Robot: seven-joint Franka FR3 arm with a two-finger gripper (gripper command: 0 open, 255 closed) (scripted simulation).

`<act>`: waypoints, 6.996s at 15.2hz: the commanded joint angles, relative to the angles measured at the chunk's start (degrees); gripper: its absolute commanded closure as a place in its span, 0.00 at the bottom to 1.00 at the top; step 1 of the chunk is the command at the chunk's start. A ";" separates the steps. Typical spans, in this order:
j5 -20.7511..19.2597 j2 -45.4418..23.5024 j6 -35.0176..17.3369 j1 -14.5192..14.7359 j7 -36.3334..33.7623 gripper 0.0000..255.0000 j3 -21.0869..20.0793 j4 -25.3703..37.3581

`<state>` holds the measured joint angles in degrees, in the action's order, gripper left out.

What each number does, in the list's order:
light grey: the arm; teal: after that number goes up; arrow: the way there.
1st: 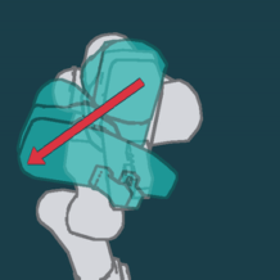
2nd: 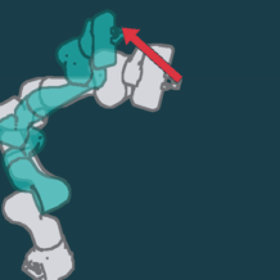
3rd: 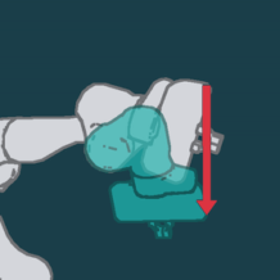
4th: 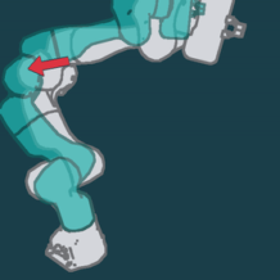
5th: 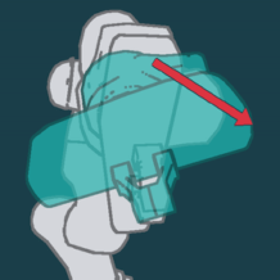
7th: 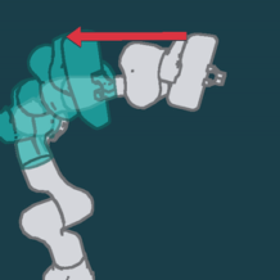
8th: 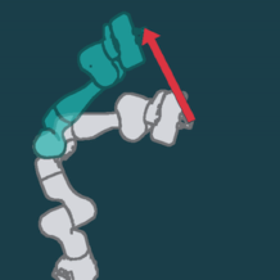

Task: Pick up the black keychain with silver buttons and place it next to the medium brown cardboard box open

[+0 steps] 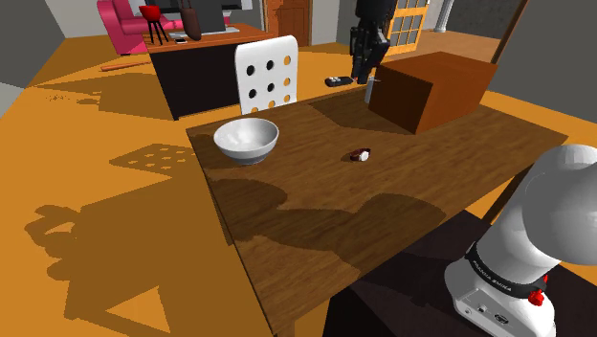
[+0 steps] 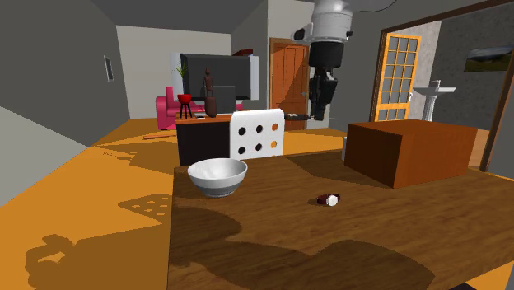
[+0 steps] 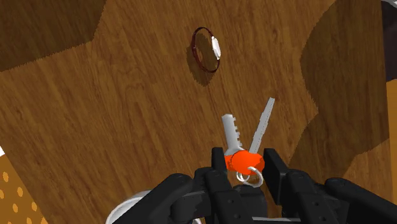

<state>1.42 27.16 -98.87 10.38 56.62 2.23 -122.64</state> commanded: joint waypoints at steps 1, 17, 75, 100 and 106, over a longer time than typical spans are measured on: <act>-0.80 2.00 0.40 -0.92 2.53 1.00 1.88 -1.69; -9.66 7.28 3.86 -8.50 23.83 1.00 19.06 -2.93; 10.89 -35.20 -16.95 -13.33 79.72 1.00 60.83 8.47; 20.38 -43.51 -25.58 -17.91 86.64 0.00 56.51 3.35; 15.60 -39.44 -21.26 -15.55 83.47 0.00 59.29 5.79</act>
<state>18.34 -13.32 -121.32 -5.72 140.91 60.83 -117.54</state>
